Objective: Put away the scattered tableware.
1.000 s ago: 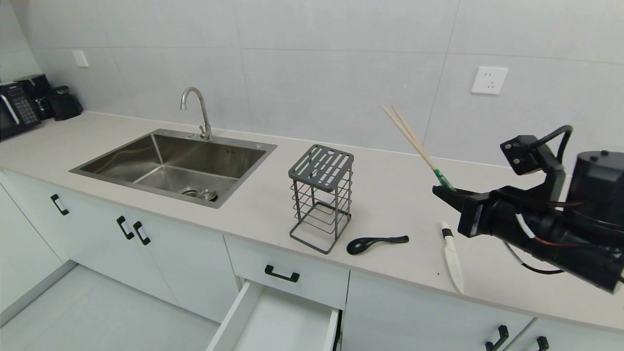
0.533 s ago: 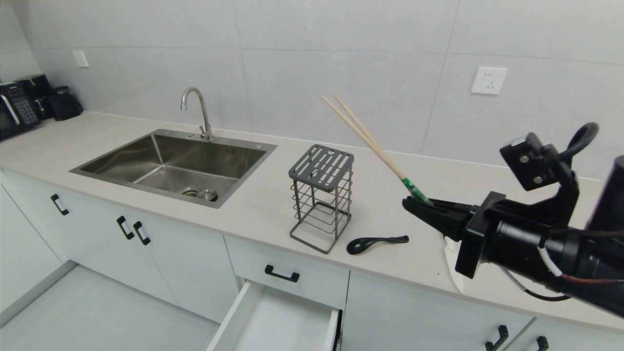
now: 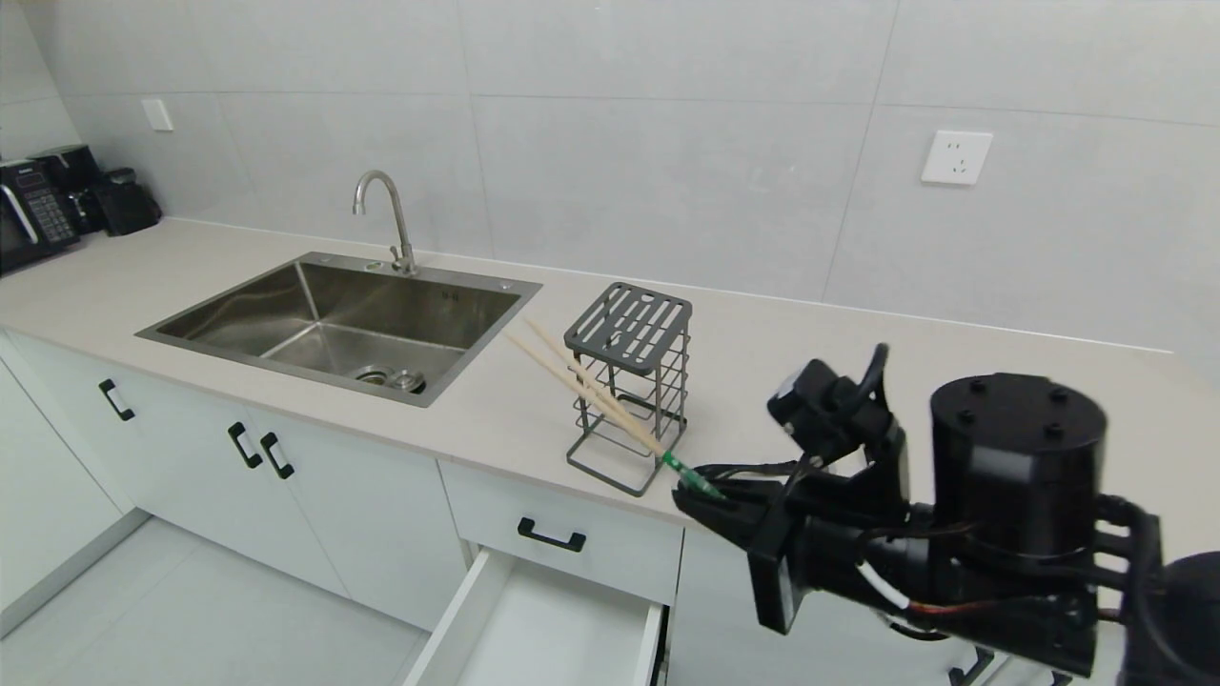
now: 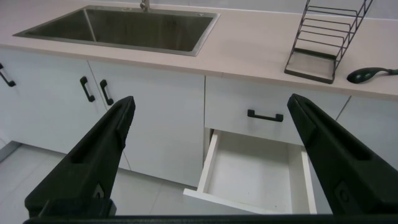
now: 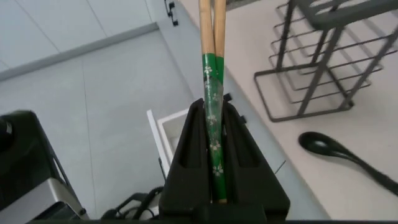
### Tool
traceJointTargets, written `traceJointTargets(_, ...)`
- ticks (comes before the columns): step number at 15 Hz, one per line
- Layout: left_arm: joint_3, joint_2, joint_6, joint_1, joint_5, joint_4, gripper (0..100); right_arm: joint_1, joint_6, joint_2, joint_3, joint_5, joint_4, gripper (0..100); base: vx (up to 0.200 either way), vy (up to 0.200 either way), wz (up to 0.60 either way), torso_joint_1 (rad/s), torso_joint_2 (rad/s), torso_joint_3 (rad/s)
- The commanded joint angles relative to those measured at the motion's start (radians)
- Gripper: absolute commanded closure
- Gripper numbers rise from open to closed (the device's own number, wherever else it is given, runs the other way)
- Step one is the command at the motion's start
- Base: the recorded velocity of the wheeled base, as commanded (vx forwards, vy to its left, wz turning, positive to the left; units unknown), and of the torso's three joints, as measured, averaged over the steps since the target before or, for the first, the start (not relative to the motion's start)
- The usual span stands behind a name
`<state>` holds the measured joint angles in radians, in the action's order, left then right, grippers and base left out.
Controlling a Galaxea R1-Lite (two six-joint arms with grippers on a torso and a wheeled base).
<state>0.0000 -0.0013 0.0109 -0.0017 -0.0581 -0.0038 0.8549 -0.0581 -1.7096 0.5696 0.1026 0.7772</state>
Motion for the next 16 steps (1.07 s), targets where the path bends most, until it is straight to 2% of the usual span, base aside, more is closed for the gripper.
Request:
traceJointTargets(1,0.000,0.001,0.001,0.000,0.000,-0.001,0,0.056,0.024,-0.133,0.019,-0.009,0.008,100,0.000,0.000,0.00,0.000,0.00,0.000)
traceJointTargets(6,0.000,0.001,0.000,0.000,0.000,-0.001,0,0.072,0.070,-0.254,0.150,0.005,0.013,100,0.000,0.000,0.00,0.000,0.00,0.000)
traceJointTargets(11,0.000,0.001,0.001,0.000,0.000,-0.001,0,0.073,0.070,-0.294,0.148,0.006,0.013,100,0.000,0.000,0.00,0.000,0.00,0.000)
traceJointTargets(16,0.000,0.001,0.001,0.000,0.000,-0.001,0,0.072,0.070,-0.308,0.156,0.006,0.017,100,0.000,0.000,0.00,-0.185,0.37,0.185)
